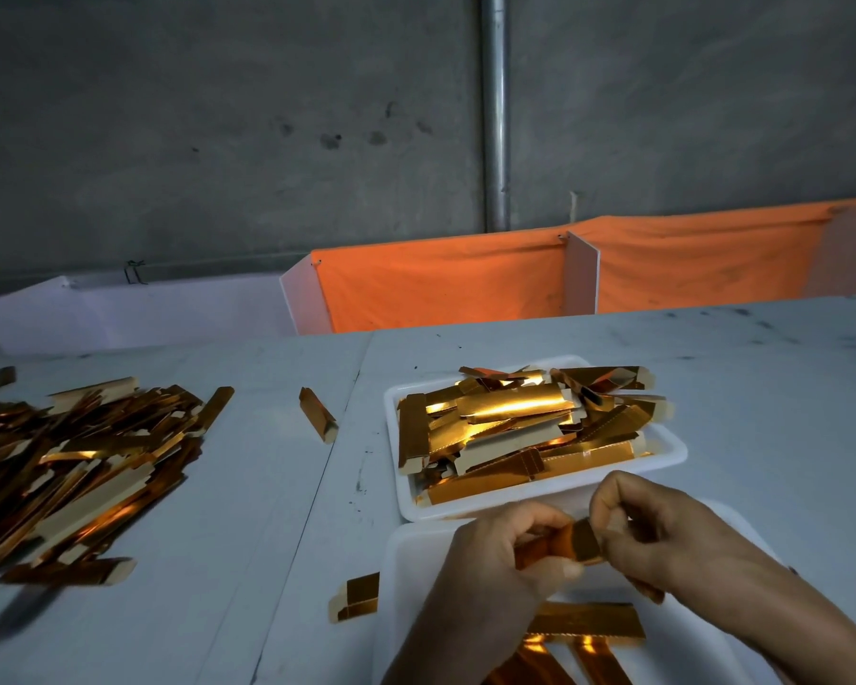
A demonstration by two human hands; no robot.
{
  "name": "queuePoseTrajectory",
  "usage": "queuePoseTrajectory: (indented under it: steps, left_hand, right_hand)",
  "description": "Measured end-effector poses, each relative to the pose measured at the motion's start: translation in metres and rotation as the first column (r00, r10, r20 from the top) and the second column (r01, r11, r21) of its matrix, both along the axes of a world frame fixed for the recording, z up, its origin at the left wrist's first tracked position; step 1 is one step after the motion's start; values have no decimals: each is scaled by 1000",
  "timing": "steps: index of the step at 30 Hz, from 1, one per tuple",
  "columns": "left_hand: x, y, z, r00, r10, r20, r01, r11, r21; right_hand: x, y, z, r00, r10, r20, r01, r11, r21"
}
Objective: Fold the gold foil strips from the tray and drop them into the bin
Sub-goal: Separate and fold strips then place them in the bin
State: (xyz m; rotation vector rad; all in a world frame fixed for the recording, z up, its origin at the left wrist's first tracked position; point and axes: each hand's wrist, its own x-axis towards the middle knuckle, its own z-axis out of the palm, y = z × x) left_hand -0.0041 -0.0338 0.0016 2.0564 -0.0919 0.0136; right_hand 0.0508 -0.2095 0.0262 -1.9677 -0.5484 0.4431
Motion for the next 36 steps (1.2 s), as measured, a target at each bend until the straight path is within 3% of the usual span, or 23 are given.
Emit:
queuePoseTrajectory:
  steps: [3, 6, 10, 17, 23, 29, 36]
  left_hand:
    - [-1, -1, 1, 999, 15, 42, -16, 1000, 21]
    - [0, 1, 1, 997, 45, 68, -41, 997, -66]
    - [1, 4, 2, 996, 34, 79, -28, 996, -85]
    - [-2, 2, 9, 991, 0, 137, 23, 986, -168]
    - [-2, 3, 9, 988, -25, 152, 49, 986, -158]
    - [-3, 1, 7, 992, -22, 122, 30, 998, -58]
    - [-6, -2, 15, 992, -33, 121, 31, 999, 15]
  right_hand:
    - [0, 2, -3, 1000, -19, -8, 20, 999, 51]
    - [1, 0, 2, 988, 10, -155, 29, 968, 247]
    - [3, -1, 5, 936, 74, -344, 67, 923, 378]
    - [4, -1, 2, 836, 228, -499, 140, 790, 597]
    - [5, -4, 1, 831, 294, -473, 95, 762, 640]
    - [5, 3, -2, 888, 172, -427, 101, 832, 545]
    - [8, -6, -1, 894, 167, -415, 58, 877, 478]
